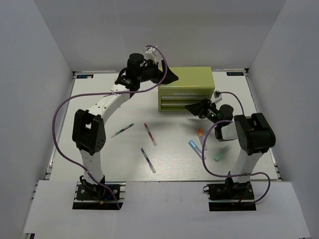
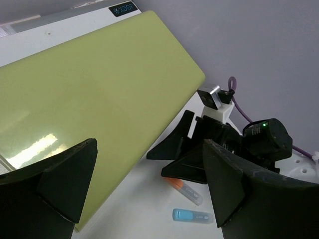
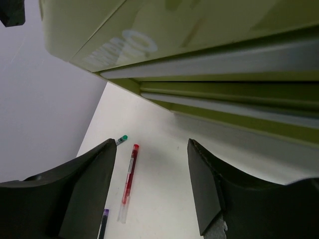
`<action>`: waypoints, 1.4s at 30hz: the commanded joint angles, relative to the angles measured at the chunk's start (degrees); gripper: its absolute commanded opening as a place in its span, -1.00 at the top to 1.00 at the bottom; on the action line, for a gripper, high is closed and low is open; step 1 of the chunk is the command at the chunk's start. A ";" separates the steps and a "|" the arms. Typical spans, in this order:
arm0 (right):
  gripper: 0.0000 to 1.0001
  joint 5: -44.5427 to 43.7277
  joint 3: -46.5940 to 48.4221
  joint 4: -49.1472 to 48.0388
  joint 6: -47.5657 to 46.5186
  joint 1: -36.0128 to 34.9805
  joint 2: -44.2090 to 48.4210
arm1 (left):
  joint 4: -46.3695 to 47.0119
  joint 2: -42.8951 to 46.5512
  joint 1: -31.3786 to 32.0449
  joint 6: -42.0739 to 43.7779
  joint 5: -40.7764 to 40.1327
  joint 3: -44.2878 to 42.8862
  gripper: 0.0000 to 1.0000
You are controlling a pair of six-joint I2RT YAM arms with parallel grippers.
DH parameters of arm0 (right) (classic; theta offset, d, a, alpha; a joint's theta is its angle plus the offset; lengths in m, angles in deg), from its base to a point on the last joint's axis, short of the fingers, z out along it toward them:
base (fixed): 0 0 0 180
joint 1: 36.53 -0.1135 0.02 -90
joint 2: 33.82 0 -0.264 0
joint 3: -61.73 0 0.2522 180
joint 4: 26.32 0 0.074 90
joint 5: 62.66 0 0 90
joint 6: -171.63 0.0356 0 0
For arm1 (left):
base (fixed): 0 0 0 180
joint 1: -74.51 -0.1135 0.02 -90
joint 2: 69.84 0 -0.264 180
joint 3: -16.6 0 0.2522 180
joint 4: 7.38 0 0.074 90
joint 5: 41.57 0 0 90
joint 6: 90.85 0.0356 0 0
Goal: Sort the stationery into containers
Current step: Open the drawer
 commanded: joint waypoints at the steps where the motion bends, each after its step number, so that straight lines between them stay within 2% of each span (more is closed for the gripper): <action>1: -0.29 2.16 3.38 -13.69 -0.19 0.16 -3.49 | -0.15 0.77 0.24 0.47 0.05 -2.33 -0.91; 9: -0.25 -2.41 5.76 -16.15 2.27 0.34 -6.58 | 0.46 -2.92 0.76 0.47 0.05 -5.22 -0.91; 15: -0.28 -5.66 6.38 -17.03 2.28 0.17 -5.09 | 0.46 -3.54 0.76 0.47 0.05 -6.37 -0.91; 20: -0.28 -3.12 4.45 -17.56 -1.24 0.43 -2.46 | 0.46 -1.79 0.76 1.00 -0.47 -6.89 -0.91; 22: -0.28 1.17 2.44 -18.26 -4.91 0.43 -0.70 | -0.15 -0.82 0.76 1.00 -0.47 -6.90 -0.91; 25: -0.23 8.89 -0.73 -18.70 -8.61 1.04 2.03 | -0.15 2.94 0.76 0.47 -1.00 -3.83 -0.91; 28: -0.15 17.60 -3.38 -18.00 -11.60 2.09 5.45 | 3.53 8.66 1.29 -3.04 -1.52 4.84 -0.91; 32: -0.12 19.65 -5.05 -13.43 -16.53 3.24 10.82 | 10.03 16.31 1.29 -8.14 -1.53 16.11 -0.91; 35: -0.15 22.89 -4.79 -8.35 -24.95 2.89 15.98 | 11.62 20.87 1.82 -10.16 -2.23 21.92 -0.91; 36: -0.21 23.94 -3.92 -2.15 -35.24 2.80 17.31 | 11.62 21.59 1.82 -10.17 -2.23 23.32 -0.91; 37: -0.24 23.69 -3.39 6.79 -39.87 2.19 20.46 | 11.62 22.73 1.82 -10.17 -2.23 23.34 -0.91; 39: -0.31 21.25 -1.29 26.12 -60.30 1.40 26.00 | 11.10 23.61 1.82 -10.17 -2.23 24.65 -0.91; 40: -0.31 20.88 -0.84 33.00 -68.14 0.52 27.07 | 11.10 23.62 1.82 -10.17 -2.23 24.65 -0.91; 42: -0.39 15.90 0.39 40.93 -78.00 -0.10 30.48 | 12.31 24.93 1.82 -11.12 -1.71 26.75 -0.91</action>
